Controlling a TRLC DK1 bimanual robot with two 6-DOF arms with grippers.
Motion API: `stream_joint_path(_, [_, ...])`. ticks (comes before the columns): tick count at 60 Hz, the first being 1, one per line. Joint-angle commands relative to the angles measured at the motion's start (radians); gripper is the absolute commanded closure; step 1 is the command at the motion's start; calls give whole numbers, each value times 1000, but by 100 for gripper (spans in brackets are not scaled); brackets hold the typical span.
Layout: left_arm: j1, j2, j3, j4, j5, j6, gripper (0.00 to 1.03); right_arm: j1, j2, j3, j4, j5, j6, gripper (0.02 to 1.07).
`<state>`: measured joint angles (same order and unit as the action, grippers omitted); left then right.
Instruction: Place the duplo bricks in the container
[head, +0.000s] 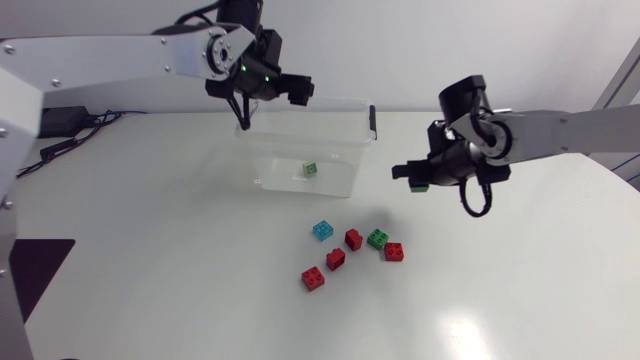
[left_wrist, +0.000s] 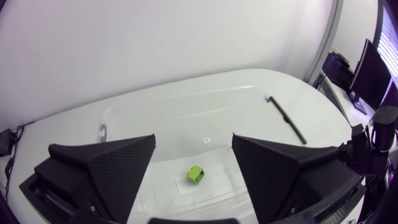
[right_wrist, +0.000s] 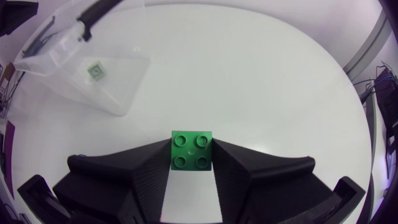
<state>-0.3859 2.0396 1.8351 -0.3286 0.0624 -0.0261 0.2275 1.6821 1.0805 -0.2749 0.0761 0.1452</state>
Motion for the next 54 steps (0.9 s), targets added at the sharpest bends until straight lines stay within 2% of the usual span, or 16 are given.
stream_joint_path(1, [-27, -125, -33, -38, -9, -5, 11, 7, -79, 9, -41, -1, -13, 68])
stream_joint_path(10, [-73, -268, -123, -184, -9, -5, 11, 41, -159, 84, -84, -21, -9, 68])
stream_joint_path(13, [-79, -318, -186, -204, -9, -3, 11, 55, -159, 116, -89, -22, -2, 68])
stream_joint_path(26, [-82, -544, -516, -187, 11, 46, 11, 128, -82, 268, -106, -21, 16, 68])
stream_joint_path(37, [-84, -667, -741, -153, 80, 87, 12, 184, 28, 401, -116, -15, 19, 68])
stream_joint_path(54, [-166, -711, -938, -81, 106, 109, 12, 236, 214, 568, -113, 14, -6, 66])
